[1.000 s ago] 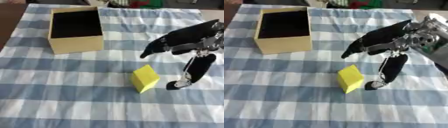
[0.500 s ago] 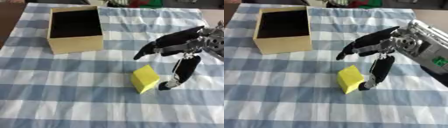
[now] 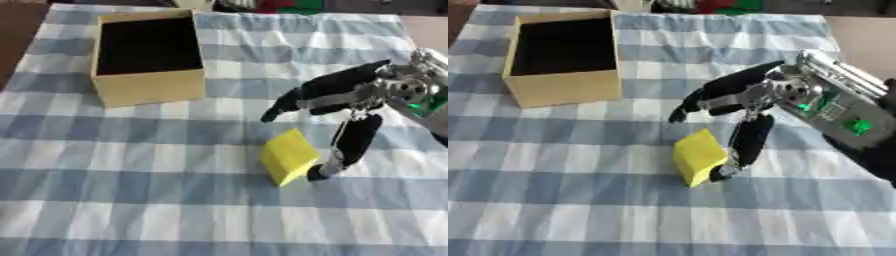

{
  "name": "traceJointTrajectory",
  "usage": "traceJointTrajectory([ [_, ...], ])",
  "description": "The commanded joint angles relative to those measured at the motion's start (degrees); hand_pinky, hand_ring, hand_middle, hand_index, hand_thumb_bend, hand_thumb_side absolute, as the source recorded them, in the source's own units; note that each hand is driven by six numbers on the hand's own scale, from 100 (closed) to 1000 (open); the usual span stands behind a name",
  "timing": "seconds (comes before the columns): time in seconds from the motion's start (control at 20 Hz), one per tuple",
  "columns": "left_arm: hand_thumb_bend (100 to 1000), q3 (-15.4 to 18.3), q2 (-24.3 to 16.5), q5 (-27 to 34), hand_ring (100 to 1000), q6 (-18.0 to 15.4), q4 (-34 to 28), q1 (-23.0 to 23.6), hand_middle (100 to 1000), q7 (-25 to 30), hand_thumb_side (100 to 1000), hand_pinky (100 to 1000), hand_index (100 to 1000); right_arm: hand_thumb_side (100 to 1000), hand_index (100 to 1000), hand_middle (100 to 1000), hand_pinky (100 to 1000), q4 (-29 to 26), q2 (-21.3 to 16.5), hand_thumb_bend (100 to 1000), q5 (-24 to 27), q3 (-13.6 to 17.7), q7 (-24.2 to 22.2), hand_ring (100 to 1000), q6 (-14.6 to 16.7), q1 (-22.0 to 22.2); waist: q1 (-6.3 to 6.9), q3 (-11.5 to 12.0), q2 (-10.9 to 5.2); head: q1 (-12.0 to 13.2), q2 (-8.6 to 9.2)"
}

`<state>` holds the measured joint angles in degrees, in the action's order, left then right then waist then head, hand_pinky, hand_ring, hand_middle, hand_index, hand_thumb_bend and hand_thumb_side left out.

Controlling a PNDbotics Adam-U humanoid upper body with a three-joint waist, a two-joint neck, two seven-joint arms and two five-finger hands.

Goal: Pick up objects on the table and place them in the box.

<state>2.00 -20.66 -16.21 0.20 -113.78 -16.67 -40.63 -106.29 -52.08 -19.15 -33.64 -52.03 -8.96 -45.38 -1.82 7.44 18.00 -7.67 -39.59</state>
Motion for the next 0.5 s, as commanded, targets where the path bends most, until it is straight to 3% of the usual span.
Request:
traceJointTrajectory([
  [0.05, 100, 0.04, -0.93, 0.22, 699, -0.19, -0.81, -0.76, 510, 0.20, 268, 958, 712, 271, 1000, 916, 989, 1.03, -0.18, 489, -1.08, 0.16, 0.06, 1000, -0.26, -0.62, 0.21, 0.07, -0.77, -0.15, 0.74],
  [0.5, 100, 0.04, -0.84, 0.33, 700, -0.19, -0.81, -0.86, 510, 0.24, 271, 958, 711, 281, 1000, 876, 980, 4.05, 1.53, 489, -2.10, -1.09, 0.06, 1000, 0.60, -0.29, 0.36, 0.34, -0.40, -0.20, 0.82],
])
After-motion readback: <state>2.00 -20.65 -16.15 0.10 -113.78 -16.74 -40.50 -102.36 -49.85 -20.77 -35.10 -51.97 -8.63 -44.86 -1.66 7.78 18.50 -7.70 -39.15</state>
